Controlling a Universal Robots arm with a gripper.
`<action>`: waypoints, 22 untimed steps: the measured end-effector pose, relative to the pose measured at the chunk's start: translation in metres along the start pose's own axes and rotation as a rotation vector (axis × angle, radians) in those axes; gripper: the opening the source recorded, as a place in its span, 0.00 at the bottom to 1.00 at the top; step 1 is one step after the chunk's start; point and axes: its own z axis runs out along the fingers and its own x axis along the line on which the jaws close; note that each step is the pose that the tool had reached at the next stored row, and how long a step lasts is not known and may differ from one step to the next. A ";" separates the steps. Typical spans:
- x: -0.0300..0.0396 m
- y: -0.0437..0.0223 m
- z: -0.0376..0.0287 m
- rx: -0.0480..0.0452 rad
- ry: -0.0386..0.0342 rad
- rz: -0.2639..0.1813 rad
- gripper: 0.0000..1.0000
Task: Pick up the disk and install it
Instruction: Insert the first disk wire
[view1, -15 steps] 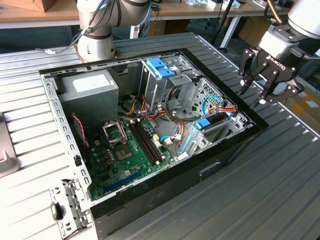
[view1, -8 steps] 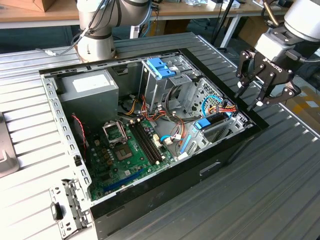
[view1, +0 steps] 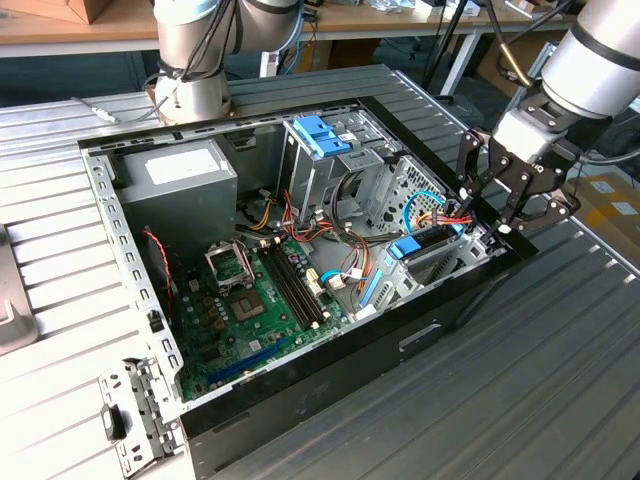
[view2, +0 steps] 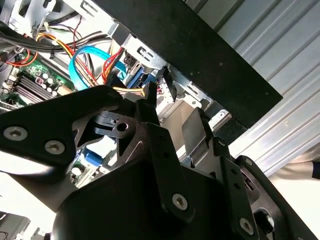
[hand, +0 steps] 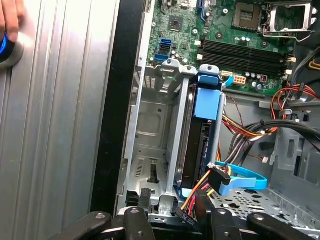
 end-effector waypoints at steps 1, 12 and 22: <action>0.0004 0.0001 -0.0007 0.0003 -0.0021 0.000 0.48; 0.0120 0.0025 -0.0013 0.0040 -0.0303 -0.005 0.48; 0.0094 0.0022 0.0007 0.0037 -0.0397 -0.038 0.48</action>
